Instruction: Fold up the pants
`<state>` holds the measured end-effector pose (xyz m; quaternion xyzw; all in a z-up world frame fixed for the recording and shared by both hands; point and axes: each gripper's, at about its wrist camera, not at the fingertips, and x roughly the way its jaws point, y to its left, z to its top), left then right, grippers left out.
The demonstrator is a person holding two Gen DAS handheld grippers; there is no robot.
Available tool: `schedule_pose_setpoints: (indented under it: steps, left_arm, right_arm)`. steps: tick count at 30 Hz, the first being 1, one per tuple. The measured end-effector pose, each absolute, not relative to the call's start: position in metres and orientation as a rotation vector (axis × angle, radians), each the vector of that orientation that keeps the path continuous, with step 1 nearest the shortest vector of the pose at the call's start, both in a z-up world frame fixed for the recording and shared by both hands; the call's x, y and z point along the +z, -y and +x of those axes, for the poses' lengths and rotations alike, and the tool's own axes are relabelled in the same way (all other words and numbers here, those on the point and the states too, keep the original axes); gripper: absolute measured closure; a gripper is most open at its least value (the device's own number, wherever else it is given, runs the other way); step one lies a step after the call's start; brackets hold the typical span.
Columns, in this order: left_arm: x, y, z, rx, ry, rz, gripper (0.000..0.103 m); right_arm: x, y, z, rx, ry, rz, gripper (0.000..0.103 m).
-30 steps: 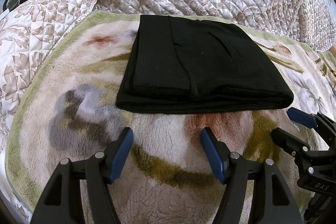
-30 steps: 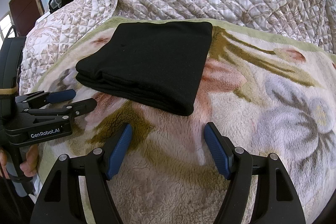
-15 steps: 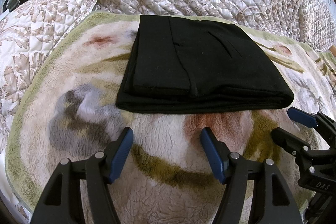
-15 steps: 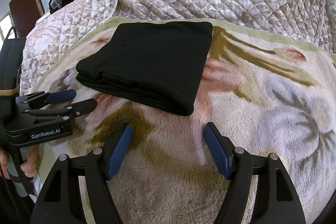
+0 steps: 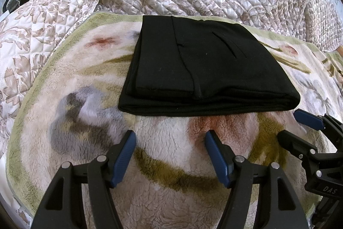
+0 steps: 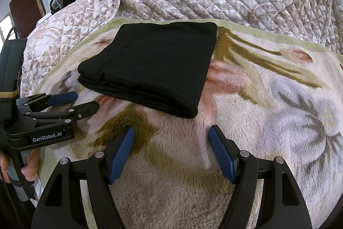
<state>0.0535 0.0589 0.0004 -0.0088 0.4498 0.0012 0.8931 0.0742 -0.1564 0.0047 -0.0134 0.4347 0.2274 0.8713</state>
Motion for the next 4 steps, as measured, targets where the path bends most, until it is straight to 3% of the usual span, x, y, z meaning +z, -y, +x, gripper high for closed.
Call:
schedule_pose_setpoints:
  steps: [4]
  left_arm:
    - [0.0003, -0.0587, 0.0541, 0.002, -0.933, -0.016, 0.033]
  right_arm:
    - [0.0047, 0.1565, 0.0743, 0.476, -0.909, -0.028, 0.031]
